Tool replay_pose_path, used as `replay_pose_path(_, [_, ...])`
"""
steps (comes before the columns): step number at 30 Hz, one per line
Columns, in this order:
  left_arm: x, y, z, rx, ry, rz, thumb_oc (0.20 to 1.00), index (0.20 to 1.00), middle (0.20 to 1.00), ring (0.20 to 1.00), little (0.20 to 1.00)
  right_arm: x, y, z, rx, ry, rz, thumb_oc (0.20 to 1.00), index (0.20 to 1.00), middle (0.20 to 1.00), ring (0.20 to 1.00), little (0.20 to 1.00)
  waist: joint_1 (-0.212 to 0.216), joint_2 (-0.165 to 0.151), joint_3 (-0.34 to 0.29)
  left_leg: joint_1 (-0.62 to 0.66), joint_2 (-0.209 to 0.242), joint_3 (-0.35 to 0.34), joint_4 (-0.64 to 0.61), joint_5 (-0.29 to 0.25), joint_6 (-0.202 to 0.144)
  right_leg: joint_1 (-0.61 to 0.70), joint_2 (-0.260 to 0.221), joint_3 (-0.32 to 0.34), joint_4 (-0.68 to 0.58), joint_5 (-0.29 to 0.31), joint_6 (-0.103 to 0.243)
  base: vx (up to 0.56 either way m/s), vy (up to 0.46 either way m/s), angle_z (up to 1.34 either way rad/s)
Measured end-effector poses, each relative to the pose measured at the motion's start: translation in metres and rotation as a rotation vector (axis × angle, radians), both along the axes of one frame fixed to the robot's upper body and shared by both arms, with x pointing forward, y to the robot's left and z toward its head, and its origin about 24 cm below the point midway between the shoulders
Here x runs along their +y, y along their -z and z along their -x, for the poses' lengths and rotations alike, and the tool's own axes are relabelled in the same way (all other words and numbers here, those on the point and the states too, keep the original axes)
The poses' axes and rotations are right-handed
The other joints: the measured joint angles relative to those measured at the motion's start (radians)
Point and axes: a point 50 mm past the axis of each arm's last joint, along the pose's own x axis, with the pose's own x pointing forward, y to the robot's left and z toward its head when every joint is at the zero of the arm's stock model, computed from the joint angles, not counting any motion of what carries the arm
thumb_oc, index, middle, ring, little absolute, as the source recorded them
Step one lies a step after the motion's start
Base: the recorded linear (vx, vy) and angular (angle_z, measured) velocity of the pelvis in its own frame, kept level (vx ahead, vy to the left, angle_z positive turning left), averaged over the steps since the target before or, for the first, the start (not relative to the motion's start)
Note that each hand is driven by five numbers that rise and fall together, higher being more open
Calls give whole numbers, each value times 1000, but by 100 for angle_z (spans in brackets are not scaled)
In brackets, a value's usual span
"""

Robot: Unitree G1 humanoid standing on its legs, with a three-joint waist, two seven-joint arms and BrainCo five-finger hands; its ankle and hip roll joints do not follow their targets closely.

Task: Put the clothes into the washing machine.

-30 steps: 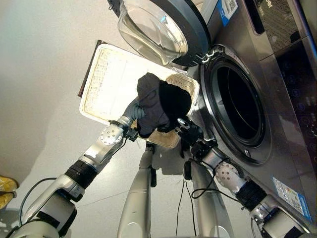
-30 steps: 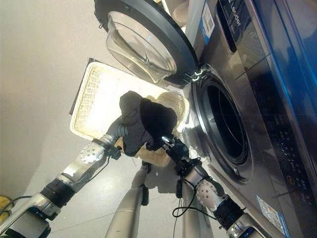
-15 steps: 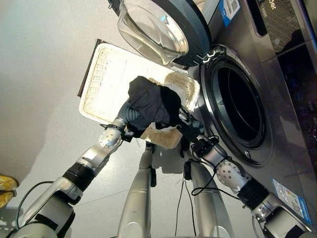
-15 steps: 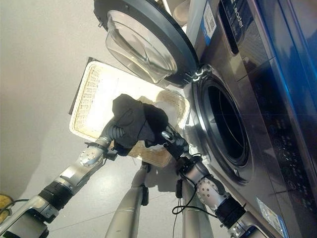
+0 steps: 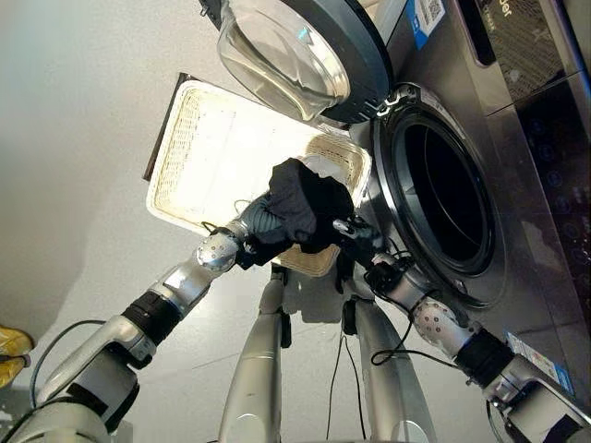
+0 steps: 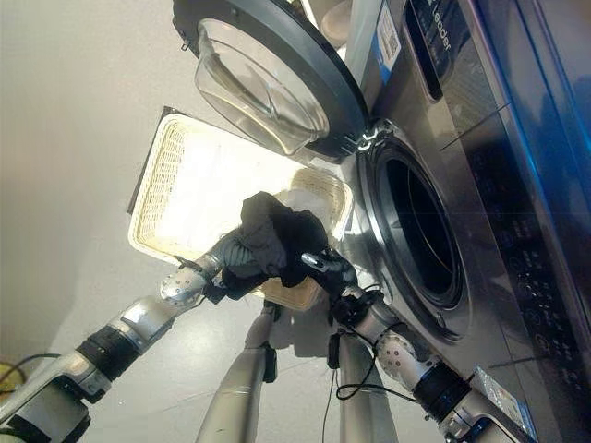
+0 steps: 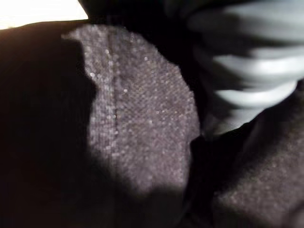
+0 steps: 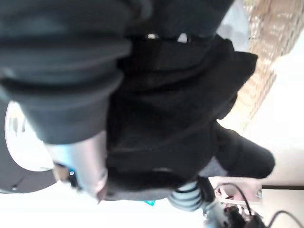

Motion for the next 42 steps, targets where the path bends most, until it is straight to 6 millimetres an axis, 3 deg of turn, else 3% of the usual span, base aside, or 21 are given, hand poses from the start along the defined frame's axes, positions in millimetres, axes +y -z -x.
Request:
replay_pose_path(7, [-10,-1,5,5,96,-87,200,200,200,200,200,-1,5,0,37,-18,59,1000,1000,1000,1000,1000,-2,0,0,-13,0,-7,-4,0,0,-1,1,-1,-15,6,1,5,-12,1])
replay_pose_path(26, [-15,2,3,15,106,-223,200,200,200,200,200,-2,15,4,105,-59,117,1000,1000,1000,1000,1000,-24,-2,-1,-27,-4,-25,-3,0,1,-3,4,-8,-31,13,3,2,-9,1])
replay_pose_path(27, [-17,2,3,16,113,-234,200,200,200,200,200,-2,16,4,110,-59,108,529,529,529,529,529,-24,-2,-1,-28,-4,-26,-3,0,1,-3,5,-8,-31,13,2,0,0,0])
replay_pose_path(29, [-17,2,3,16,113,-234,200,200,200,200,200,-2,16,4,110,-59,108,529,529,529,529,529,-24,-2,-1,-28,-4,-26,-3,0,1,-3,5,-8,-31,13,2,0,0,0])
replay_pose_path(30, [-18,2,3,19,116,-237,200,200,200,200,200,-4,17,4,120,-52,104,200,200,200,200,200,-25,-2,-1,-31,-4,-27,-1,0,1,-4,5,-9,-31,13,2,0,0,0])
replay_pose_path(42, [-26,6,6,32,138,-230,200,200,200,200,200,-13,31,8,152,10,68,200,200,200,200,200,-25,-3,-1,-36,-7,-26,-4,-2,3,-4,3,-7,-47,22,7,2,0,-1])
